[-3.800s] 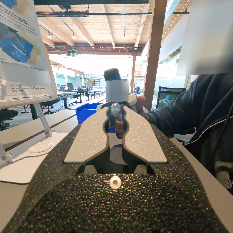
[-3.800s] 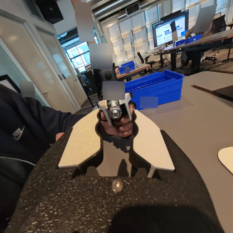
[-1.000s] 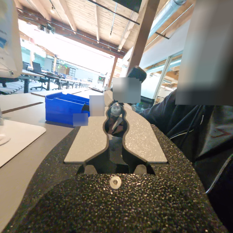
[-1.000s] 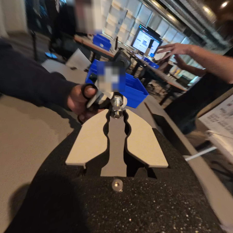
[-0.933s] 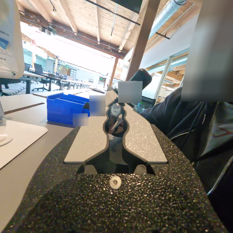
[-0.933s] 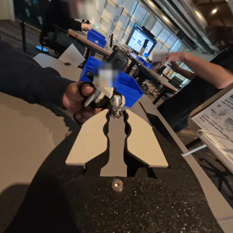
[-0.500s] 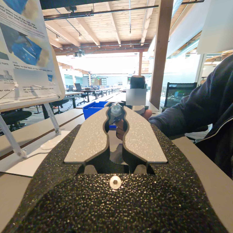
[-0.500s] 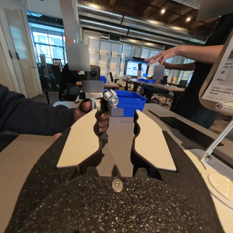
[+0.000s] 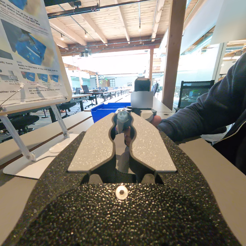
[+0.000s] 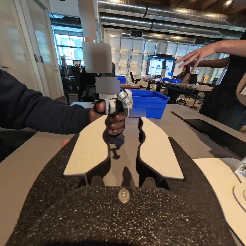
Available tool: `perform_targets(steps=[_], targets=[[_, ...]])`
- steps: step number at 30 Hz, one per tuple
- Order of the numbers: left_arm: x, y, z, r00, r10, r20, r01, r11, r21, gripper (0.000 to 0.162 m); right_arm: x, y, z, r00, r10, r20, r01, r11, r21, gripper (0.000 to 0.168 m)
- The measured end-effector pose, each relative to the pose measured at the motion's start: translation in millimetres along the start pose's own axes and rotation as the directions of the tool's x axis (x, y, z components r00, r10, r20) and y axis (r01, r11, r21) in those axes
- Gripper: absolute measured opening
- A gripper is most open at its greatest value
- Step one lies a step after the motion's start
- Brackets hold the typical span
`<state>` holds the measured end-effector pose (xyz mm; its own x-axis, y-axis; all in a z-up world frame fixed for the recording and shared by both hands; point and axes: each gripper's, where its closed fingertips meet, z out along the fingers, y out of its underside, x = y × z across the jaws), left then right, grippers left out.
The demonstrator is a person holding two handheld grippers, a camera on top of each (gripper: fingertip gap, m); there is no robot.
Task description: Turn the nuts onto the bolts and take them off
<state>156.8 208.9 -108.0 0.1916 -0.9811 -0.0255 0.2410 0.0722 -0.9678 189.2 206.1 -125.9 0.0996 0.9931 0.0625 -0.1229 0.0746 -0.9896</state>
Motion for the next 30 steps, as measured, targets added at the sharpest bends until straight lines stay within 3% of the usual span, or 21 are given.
perform_targets(steps=[10,25,30], targets=[[-1,10,2,0.992,0.122,0.028,-0.119,0.990,-0.075,0.016,2,1,-3,0.987,0.138,0.082,-0.141,0.990,0.032,0.043],[-8,7,-4,0.999,0.040,0.028,-0.039,0.999,-0.019,0.016,-1,0,-3,0.981,0.150,0.125,-0.155,0.987,0.030,0.040],[0,11,2,0.995,0.099,0.016,-0.098,0.993,-0.062,0.016,3,0,-4,0.965,0.222,0.137,-0.230,0.973,0.038,0.038]])
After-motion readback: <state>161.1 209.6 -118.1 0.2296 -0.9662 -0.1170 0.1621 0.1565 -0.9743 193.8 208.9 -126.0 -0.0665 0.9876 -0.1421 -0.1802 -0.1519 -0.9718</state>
